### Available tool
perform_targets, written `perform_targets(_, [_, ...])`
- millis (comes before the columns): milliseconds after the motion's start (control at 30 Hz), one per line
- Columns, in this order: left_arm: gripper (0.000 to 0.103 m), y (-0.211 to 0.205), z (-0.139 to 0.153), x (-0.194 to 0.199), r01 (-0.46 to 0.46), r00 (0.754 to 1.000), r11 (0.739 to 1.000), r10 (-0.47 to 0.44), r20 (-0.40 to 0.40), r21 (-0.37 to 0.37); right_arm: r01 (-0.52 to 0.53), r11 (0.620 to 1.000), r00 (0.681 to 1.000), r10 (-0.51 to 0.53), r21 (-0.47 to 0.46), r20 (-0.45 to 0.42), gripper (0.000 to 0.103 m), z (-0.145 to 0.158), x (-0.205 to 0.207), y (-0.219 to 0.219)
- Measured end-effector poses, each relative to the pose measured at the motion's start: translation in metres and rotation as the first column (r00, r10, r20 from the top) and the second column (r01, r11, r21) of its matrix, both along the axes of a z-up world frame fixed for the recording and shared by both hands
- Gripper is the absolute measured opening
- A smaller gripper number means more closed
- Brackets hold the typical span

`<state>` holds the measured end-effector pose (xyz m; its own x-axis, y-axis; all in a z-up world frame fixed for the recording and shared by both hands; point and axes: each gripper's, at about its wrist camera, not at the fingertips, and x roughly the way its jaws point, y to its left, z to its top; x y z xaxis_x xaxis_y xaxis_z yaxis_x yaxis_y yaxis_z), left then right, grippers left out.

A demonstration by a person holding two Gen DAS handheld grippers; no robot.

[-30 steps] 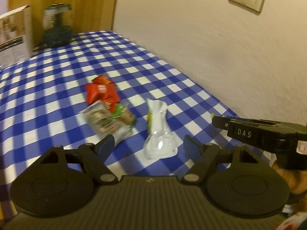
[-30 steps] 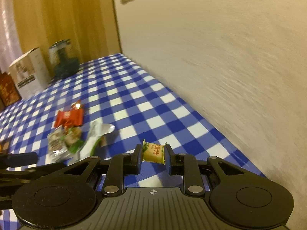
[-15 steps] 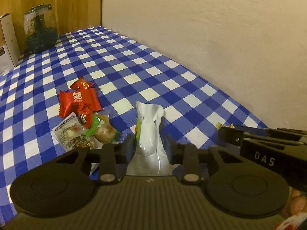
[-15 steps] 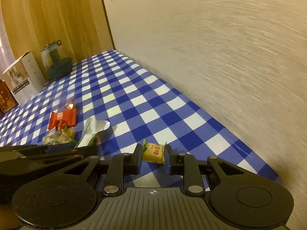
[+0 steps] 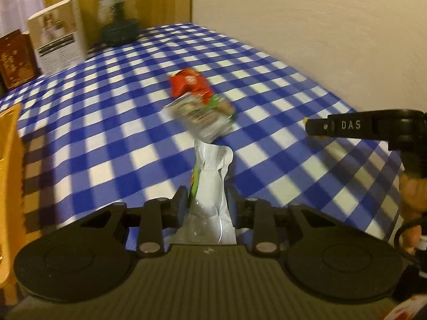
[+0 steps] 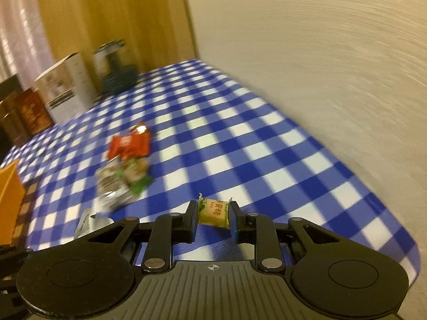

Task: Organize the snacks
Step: 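Grasp the white pouch with the left tool while the right tool holds the candy, then carry the white pouch and candy over the orange tray and release both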

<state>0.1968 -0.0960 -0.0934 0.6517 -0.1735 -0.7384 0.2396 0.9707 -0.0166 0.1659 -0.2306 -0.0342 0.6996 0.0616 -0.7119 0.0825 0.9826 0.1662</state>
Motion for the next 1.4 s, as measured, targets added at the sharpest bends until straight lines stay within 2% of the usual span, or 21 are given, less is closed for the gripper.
perform_targets(333, [0.029, 0.006, -0.009, 0.015, 0.001, 1.0, 1.0, -0.001, -0.002, -0.008, -0.039, 0.999, 0.999, 0.039, -0.006, -0.012, 0.024, -0.002, 0.002, 0.016])
perform_targets(567, [0.028, 0.01, -0.004, 0.003, -0.015, 1.0, 1.0, 0.015, 0.002, -0.011, -0.063, 0.998, 0.998, 0.063, 0.001, 0.002, 0.024, 0.001, 0.003, 0.022])
perform_targets(967, [0.027, 0.051, 0.029, -0.038, -0.112, 0.993, 0.992, 0.114, 0.029, -0.053, -0.095, 0.995, 0.994, 0.094, 0.02, 0.055, 0.024, 0.026, -0.028, 0.049])
perform_targets(1400, [0.028, 0.109, 0.077, -0.092, -0.227, 0.967, 0.969, 0.236, 0.094, -0.096, -0.211, 0.977, 0.973, 0.208, 0.021, 0.104, 0.024, 0.063, -0.071, 0.116])
